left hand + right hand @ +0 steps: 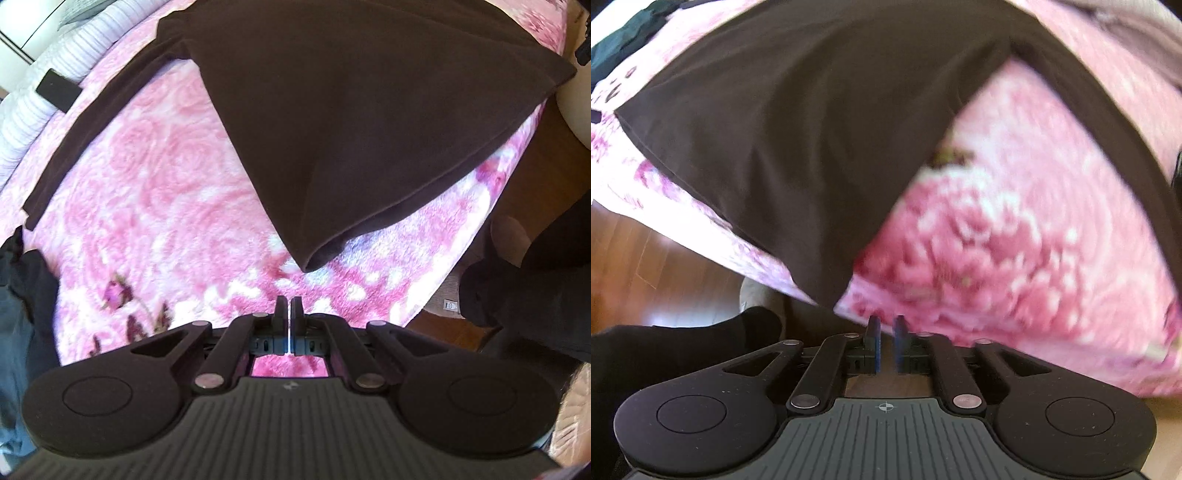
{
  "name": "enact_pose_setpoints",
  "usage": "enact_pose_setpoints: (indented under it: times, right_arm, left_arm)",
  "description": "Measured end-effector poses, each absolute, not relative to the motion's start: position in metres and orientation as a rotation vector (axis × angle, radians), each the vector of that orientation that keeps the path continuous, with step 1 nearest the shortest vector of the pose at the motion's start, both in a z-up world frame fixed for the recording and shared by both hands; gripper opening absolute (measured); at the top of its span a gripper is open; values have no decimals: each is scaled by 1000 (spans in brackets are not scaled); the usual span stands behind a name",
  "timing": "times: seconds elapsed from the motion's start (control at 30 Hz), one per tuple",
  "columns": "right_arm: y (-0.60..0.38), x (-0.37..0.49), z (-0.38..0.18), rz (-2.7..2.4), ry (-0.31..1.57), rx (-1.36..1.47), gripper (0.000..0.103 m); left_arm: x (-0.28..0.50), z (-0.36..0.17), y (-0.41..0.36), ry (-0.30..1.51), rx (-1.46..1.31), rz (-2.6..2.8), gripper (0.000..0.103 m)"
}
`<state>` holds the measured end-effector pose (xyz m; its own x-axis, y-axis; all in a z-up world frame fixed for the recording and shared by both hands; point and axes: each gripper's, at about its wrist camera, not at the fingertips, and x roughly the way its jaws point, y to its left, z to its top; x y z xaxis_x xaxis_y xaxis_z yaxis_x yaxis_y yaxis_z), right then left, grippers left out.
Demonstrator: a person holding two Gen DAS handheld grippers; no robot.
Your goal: Fold clothes
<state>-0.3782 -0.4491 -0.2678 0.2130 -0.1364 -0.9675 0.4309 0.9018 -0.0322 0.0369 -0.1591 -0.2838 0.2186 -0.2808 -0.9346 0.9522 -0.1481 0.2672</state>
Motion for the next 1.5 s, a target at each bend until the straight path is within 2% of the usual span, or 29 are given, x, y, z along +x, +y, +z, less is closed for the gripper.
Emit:
enact_pose_setpoints:
  times: [0.07, 0.17, 0.2, 0.23, 0.27, 0.33, 0.4, 0.5, 0.57, 0.83, 1.03, 1.2, 1.5]
  right_arm:
    - [-452, -370, -251, -409, 1275, 247, 57]
    - [-459, -359, -224, -416, 1233, 242, 59]
    - [-462, -356, -213, -426, 1217, 257, 62]
    - [-466, -353, -203, -437, 1201, 272, 68]
    - [-470, -350, -192, -447, 1185, 288, 79]
    - [-479, -347, -170, -469, 1146, 351, 81]
    - [-485, -343, -151, -500, 1130, 410, 81]
    - [-487, -341, -126, -545, 1095, 467, 81]
    - [-488, -339, -112, -563, 1080, 499, 81]
    - [-470, -334, -58, -724, 962, 570, 81]
    - [-433, -306, -31, -958, 907, 583, 81]
    - [-378, -267, -21, -1063, 904, 640, 82]
    - [-301, -216, -23, -1115, 935, 677, 82]
  left_arm:
    - [32, -270, -164, 747, 1235, -1226, 5]
    - [23, -242, -173, 766, 1166, -1150, 11]
    - [19, -231, -177, 773, 1131, -1126, 22]
    - [16, -220, -181, 781, 1100, -1102, 28]
    - [12, -209, -186, 793, 1068, -1081, 37]
    - [5, -187, -196, 814, 1007, -1050, 42]
    - [-1, -167, -205, 825, 948, -1020, 67]
    - [-9, -139, -217, 837, 866, -1011, 83]
    - [-11, -125, -225, 844, 845, -1016, 88]
    - [6, -91, -258, 795, 813, -1116, 89]
    - [50, -75, -277, 710, 850, -1309, 89]
    - [95, -62, -268, 630, 909, -1375, 89]
    - [148, -64, -230, 660, 936, -1435, 89]
